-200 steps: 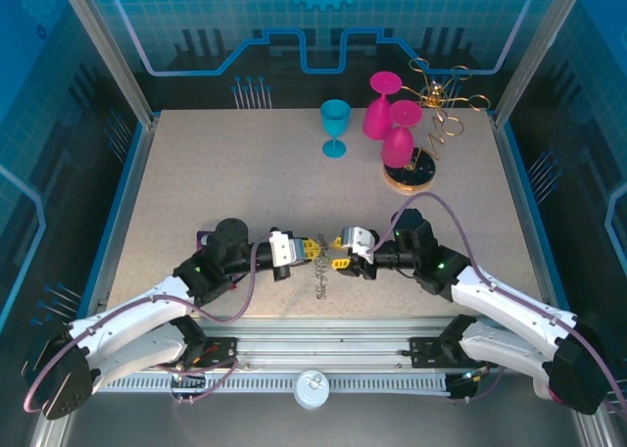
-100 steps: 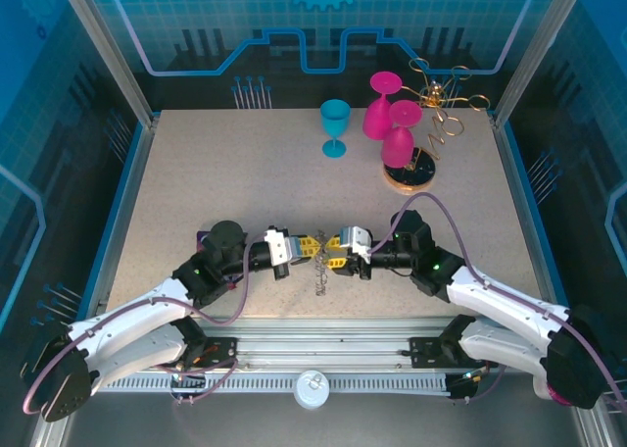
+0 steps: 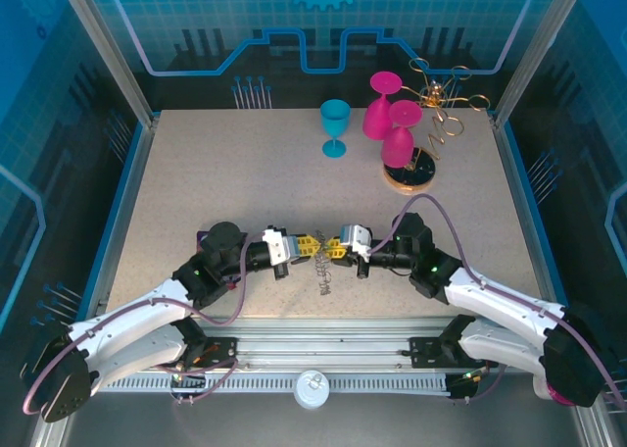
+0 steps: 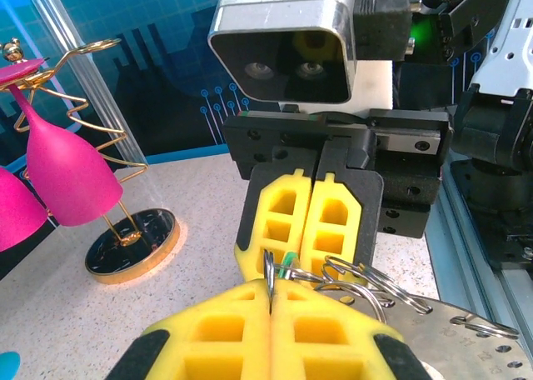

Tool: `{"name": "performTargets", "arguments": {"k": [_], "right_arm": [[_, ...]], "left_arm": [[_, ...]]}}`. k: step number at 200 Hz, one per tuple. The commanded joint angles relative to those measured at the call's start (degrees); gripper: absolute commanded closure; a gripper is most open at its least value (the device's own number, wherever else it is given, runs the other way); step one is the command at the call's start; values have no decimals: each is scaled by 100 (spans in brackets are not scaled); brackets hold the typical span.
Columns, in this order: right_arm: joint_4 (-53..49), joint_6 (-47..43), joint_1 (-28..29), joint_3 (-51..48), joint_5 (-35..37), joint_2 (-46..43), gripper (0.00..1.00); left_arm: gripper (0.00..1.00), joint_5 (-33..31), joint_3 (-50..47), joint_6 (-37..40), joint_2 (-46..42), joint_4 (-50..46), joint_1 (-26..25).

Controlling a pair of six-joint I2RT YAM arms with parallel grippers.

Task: Put the keys on the keyring

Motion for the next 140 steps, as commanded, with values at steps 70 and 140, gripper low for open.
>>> {"name": "performTargets", "arguments": {"k": [70, 140], "right_arm": [[-2409, -981, -343, 753, -34, -575, 100], [-3114, -1230, -230, 1213, -404, 184, 100]], "left_arm": [[100, 411, 131, 194, -264, -379, 5], [100, 515, 135, 3, -203, 93, 1]]}}
